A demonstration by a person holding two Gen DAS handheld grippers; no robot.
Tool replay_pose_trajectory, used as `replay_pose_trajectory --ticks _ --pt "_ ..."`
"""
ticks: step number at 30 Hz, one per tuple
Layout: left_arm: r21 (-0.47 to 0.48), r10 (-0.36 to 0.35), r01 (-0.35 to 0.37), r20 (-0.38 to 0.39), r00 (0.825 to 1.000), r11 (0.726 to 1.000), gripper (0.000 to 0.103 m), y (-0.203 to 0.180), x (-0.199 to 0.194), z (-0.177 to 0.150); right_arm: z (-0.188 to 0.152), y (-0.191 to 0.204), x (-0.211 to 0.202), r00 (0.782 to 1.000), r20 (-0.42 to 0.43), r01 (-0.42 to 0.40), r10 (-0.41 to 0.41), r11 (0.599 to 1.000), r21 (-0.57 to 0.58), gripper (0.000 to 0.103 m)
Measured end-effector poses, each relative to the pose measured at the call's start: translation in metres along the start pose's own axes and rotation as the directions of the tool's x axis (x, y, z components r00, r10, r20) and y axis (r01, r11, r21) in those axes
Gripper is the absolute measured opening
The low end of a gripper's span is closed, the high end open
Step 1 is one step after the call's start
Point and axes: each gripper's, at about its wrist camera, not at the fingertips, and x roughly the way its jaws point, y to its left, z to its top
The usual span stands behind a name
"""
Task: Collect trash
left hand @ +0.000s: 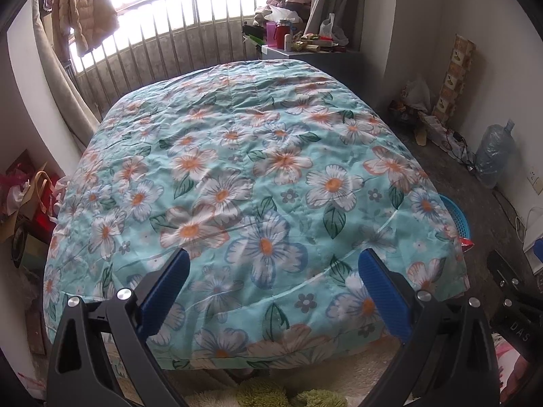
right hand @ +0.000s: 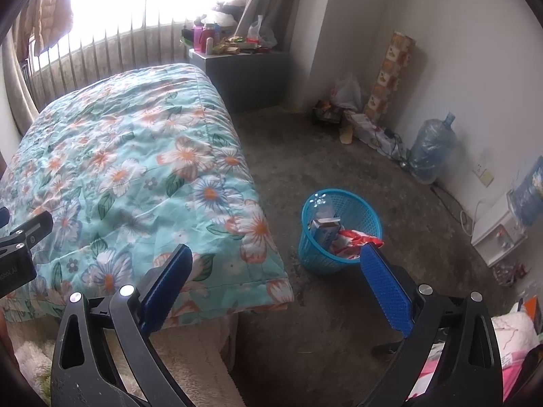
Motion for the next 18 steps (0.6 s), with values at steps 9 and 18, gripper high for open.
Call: replay_pose_trajectory --ticks 9,18 --pt "-0.011 0.003 -0.003 -0.004 1.0 1.0 0.097 0.002 -0.0008 -0.0005 0.0007 -0.0003 -0.0008 1.0 0.001 0.0 0.0 1.0 0.001 0.095" --pt "-0.022 0.004 -0.005 -0.012 1.0 1.0 0.097 0.0055 0.0024 0.0002 0.001 -0.0002 -0.0011 1.0 0.001 0.003 -0.003 1.0 0.0 0.095"
